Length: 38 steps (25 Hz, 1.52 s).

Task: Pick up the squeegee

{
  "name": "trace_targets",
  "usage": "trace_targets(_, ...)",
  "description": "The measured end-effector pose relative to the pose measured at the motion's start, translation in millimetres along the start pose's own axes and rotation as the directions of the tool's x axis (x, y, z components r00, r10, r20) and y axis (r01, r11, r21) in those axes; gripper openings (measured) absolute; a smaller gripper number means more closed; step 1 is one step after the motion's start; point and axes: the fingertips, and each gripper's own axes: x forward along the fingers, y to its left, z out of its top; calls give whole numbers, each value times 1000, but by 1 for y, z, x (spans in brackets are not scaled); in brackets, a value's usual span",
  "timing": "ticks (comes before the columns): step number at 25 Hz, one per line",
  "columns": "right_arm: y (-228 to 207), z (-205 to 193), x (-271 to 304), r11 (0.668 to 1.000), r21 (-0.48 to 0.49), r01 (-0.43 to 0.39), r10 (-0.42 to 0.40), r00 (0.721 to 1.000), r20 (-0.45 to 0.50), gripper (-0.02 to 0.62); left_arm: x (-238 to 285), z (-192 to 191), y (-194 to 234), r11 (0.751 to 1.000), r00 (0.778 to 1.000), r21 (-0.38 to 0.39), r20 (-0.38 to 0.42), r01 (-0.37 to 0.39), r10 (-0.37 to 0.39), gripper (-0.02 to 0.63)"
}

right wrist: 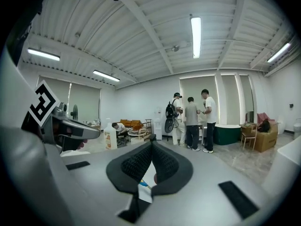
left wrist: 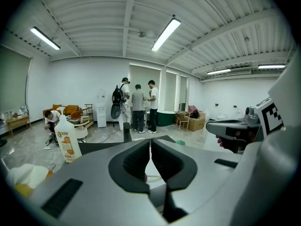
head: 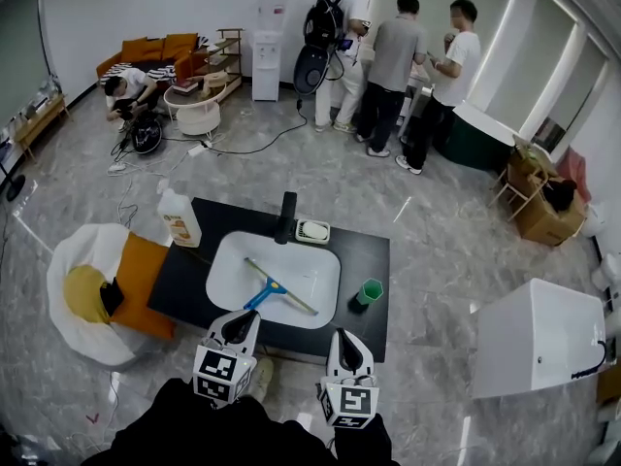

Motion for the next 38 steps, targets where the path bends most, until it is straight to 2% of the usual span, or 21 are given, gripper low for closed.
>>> trace_targets(11, -2, -11, 103, 999, 44, 23, -20, 998, -63, 15, 86, -9, 62, 998, 994, -23, -91, 50, -52, 31)
trace_targets(18, 0, -44, 151, 998, 51, 36, -28, 987, -156, 15, 133, -34, 89, 995, 983, -43, -159, 91, -96, 31)
trace_targets(28, -8, -98, 206, 990, 113, 86, -54, 963, -264, 15, 198, -85, 116, 986, 941, -52, -294, 158, -166, 31)
trace_targets(38, -16, -151, 256, 980, 162, 114, -51, 936, -348, 15, 252, -138, 135, 979, 896, -97, -393, 182, -205, 31)
